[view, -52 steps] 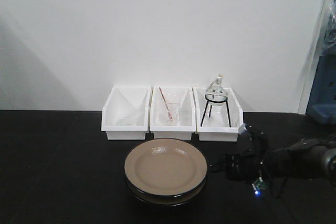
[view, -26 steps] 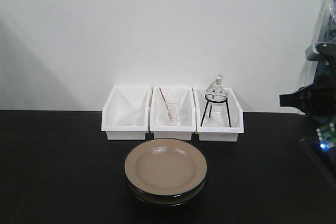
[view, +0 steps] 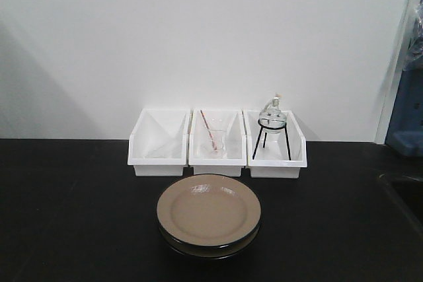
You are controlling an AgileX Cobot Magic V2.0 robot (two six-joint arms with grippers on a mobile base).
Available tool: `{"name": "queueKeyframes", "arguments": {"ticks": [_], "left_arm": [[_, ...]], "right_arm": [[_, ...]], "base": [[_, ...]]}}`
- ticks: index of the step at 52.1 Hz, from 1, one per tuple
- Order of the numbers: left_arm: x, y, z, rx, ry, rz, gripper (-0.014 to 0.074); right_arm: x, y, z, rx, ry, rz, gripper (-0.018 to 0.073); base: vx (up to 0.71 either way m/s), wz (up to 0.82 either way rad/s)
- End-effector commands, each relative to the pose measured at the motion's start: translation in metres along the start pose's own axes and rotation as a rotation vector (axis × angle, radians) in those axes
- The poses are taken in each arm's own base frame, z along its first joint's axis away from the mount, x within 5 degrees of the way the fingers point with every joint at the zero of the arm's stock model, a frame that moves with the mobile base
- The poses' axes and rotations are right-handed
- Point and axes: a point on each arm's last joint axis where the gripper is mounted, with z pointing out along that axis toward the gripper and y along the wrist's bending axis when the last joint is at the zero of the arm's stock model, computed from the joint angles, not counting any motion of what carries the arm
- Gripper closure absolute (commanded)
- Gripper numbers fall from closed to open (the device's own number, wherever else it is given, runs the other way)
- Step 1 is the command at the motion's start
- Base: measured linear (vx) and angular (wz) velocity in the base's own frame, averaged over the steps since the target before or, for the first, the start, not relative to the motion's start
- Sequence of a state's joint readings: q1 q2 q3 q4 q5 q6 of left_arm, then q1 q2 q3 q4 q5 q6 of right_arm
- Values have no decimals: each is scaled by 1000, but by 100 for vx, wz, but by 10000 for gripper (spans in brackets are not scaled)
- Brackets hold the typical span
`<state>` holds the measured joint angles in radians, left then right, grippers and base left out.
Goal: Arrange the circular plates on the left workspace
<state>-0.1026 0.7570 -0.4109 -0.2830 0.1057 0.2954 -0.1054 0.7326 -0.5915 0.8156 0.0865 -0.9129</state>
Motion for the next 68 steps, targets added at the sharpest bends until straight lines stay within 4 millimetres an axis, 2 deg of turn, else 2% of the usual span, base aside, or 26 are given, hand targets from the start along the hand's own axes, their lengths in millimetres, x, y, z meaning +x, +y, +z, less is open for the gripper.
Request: {"name": "queueKeyframes", "arguments": {"ticks": [1, 11, 23, 45, 53, 59, 63, 64, 68], "left_arm": [[-16, 1, -3, -15, -105, -29, 603], [-13, 0, -3, -2, -71, -53, 603], [-9, -1, -3, 13, -27, -52, 603], [-9, -2, -3, 14, -21, -44, 603], [-9, 1, -20, -19, -155, 26, 603], [12, 3, -40, -61, -315, 33, 603], [40, 4, -52, -79, -388, 61, 603], [41, 4, -54, -81, -407, 66, 603], [73, 3, -60, -85, -448, 93, 603]], "right_arm": [[2, -10, -15, 130, -112, 1, 563], [11, -15, -20, 201, -141, 31, 563], [12, -16, -20, 204, -139, 104, 563], [12, -16, -20, 204, -139, 104, 563], [12, -16, -20, 204, -139, 104, 563], [12, -16, -20, 204, -139, 104, 563], [12, -16, -20, 204, -139, 104, 563], [12, -16, -20, 204, -139, 104, 563], [12, -16, -20, 204, -139, 104, 563]], "base": [[0, 0], [0, 0], [0, 0], [0, 0], [0, 0], [0, 0], [0, 0], [0, 0], [0, 0]]}}
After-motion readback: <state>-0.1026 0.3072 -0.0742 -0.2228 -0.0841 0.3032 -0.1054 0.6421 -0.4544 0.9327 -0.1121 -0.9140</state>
